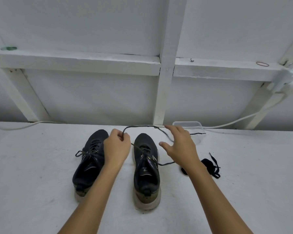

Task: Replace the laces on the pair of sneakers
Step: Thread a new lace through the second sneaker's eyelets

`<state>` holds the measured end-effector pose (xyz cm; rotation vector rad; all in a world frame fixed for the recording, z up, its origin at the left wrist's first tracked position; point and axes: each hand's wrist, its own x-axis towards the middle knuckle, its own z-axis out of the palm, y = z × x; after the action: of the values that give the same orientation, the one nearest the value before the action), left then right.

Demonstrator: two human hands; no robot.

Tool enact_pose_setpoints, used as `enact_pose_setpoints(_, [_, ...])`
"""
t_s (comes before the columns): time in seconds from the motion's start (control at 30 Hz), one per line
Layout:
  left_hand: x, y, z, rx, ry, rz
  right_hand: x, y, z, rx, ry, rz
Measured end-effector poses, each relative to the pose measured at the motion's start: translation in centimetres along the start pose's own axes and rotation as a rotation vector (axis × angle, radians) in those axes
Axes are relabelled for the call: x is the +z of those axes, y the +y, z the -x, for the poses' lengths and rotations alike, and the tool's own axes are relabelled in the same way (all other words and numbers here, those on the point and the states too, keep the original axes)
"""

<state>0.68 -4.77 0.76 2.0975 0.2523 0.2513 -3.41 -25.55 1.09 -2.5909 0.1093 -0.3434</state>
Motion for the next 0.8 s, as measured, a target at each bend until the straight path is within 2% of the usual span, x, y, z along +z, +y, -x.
enact_pose_setpoints(0.13, [-1.3,-1.5,-0.9,0.09,0.02,-0.301,2.2,0.6,1.1,0.016,-0.021,0.009])
enact_pose_setpoints(0.27, [-1.3,-3.3,0.0,0.171,-0.067,-0.662,3.5,1.0,1.7,0.07,-0.383,-0.139])
enact_pose_setpoints(0.33, [-1.1,-3.8,0.3,0.204,-0.098,-0.747,3.8,1.2,2.0,0.079,-0.441,-0.14])
enact_pose_setpoints(0.47, [-0.6,-3.6,0.4,0.357,-0.169,-0.662,3.4,1.3,2.0,0.072,-0.446,-0.098])
enact_pose_setpoints(0.63, [0.2,-1.7,0.6,0.515,-0.439,-0.339,0.4,-0.4,1.1,0.065,-0.304,-0.287])
enact_pose_setpoints(0.73, [1.0,-0.5,0.9,0.582,-0.604,-0.356,-1.8,-1.4,0.0,0.003,-0.276,-0.338])
enact_pose_setpoints(0.8, [1.4,0.0,0.9,0.588,-0.615,-0.368,-3.0,-1.6,-0.6,-0.014,-0.282,-0.34])
